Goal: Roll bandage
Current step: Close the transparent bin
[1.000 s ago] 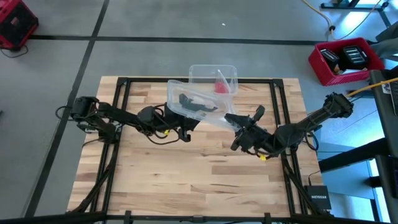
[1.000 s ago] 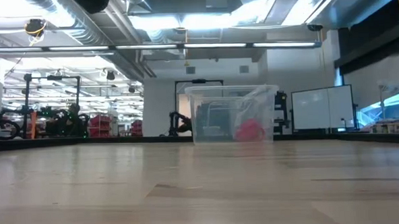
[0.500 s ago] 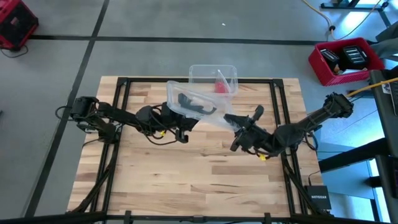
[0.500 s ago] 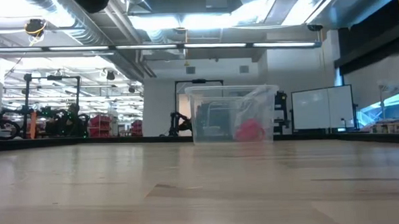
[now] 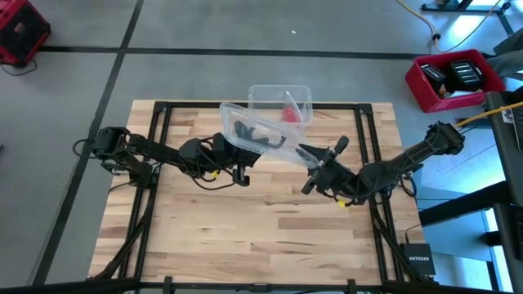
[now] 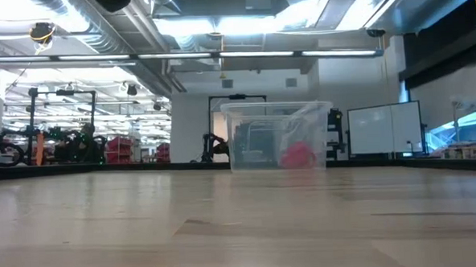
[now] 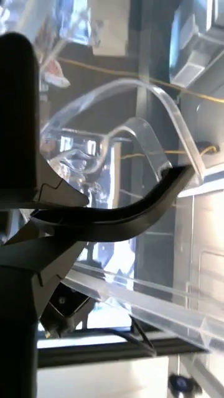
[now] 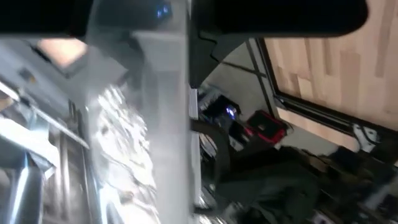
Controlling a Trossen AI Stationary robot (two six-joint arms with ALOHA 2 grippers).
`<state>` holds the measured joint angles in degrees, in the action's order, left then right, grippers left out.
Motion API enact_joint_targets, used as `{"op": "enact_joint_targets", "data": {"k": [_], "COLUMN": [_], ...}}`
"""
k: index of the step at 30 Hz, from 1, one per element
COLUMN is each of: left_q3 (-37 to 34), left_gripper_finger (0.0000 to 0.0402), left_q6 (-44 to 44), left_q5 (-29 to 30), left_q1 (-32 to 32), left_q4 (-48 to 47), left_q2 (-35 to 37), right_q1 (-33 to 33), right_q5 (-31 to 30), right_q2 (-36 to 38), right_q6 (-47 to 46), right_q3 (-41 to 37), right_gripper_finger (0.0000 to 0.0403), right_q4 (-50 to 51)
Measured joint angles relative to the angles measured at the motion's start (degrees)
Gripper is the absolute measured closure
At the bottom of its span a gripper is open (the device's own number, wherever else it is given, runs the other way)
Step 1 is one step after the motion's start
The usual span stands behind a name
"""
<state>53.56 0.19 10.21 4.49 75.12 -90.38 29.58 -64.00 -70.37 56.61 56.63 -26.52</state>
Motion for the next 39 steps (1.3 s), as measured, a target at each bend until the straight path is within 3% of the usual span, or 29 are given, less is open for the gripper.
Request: {"op": "enact_joint_targets", "data": {"k": [11,14,17,22,26,28,34,39], "left_q3": [0.0,0.1,2.4,14.0,24.8,29.8,41.6,50.0], "left_gripper_finger": [0.038,0.038,0.038,0.038,0.038,0.038,0.038,0.038], "left_q6": [5.2,6.6,6.3,3.7,2.7,2.8,4.7,7.6], "left_q5": [7.2,9.9,12.5,14.7,14.7,14.7,13.7,7.8], "left_q1": [-0.6,-1.5,-3.1,-6.9,-10.9,-13.1,-20.9,-25.9], "left_q4": [-10.3,-18.4,-33.5,-64.2,-85.5,-94.1,-110.4,-119.4], "left_q2": [6.5,10.8,14.6,17.0,16.0,15.0,9.7,2.8], "right_q1": [10.5,14.6,18.4,22.0,22.2,21.1,15.5,5.5], "right_q5": [-13.6,-17.4,-20.2,-18.2,-7.6,-5.3,-7.7,-6.1], "right_q2": [3.5,4.4,5.4,8.5,10.9,11.2,11.7,13.9], "right_q6": [-2.4,-3.7,-6.8,-26.4,-50.1,-60.5,-83.1,-87.1], "right_q3": [-0.1,-0.1,-0.1,-0.1,-0.1,-0.1,-3.1,-7.9], "right_gripper_finger": [0.0269,0.0257,0.0252,0.0251,0.0251,0.0251,0.0251,0.0251], "right_q4": [0.6,1.6,5.7,23.8,45.5,55.3,74.0,76.3]}}
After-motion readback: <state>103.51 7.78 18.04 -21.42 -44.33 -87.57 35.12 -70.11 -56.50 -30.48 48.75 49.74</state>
